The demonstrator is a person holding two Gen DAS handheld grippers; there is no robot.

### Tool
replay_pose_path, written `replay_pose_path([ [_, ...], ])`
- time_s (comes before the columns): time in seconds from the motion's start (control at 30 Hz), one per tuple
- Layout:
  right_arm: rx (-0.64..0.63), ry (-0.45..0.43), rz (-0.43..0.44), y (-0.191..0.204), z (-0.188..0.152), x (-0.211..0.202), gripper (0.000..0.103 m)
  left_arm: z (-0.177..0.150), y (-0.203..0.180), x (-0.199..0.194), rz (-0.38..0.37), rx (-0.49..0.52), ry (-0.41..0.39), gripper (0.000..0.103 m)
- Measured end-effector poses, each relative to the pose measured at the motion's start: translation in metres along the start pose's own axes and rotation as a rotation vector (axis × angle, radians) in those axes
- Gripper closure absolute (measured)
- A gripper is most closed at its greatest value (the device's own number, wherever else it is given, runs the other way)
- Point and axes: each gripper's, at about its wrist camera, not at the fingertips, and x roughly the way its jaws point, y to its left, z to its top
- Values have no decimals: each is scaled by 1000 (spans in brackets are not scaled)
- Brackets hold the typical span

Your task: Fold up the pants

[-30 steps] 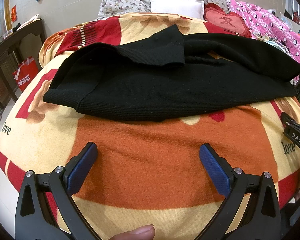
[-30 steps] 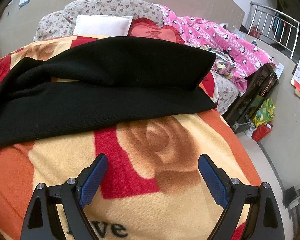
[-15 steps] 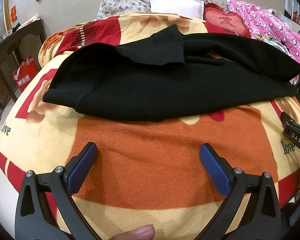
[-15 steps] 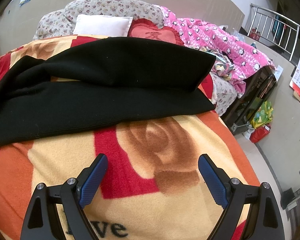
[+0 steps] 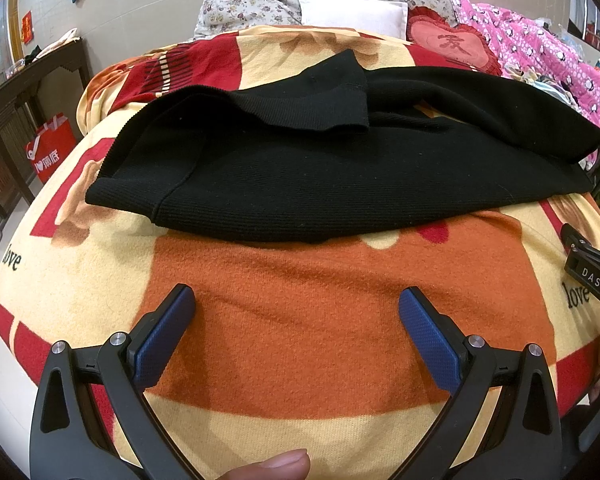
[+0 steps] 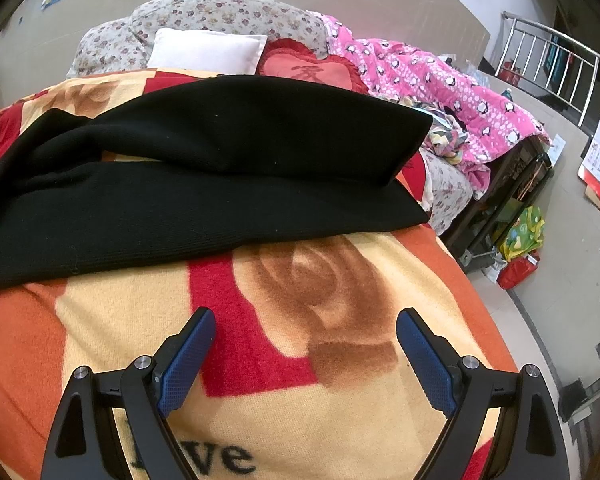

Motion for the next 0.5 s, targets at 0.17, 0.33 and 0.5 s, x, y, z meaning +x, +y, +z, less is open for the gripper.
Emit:
replay_pose_path([
  [0.17,-2,-1,-1,0,0,0,12,-1,-1,-1,0,0,0,1],
  [0.33,-3,-3,1,1,0,-1,12,-1,-1,0,0,0,0,1],
  [0.5,-7,-5,1,2,0,-1,12,-1,-1,0,0,0,1,1],
])
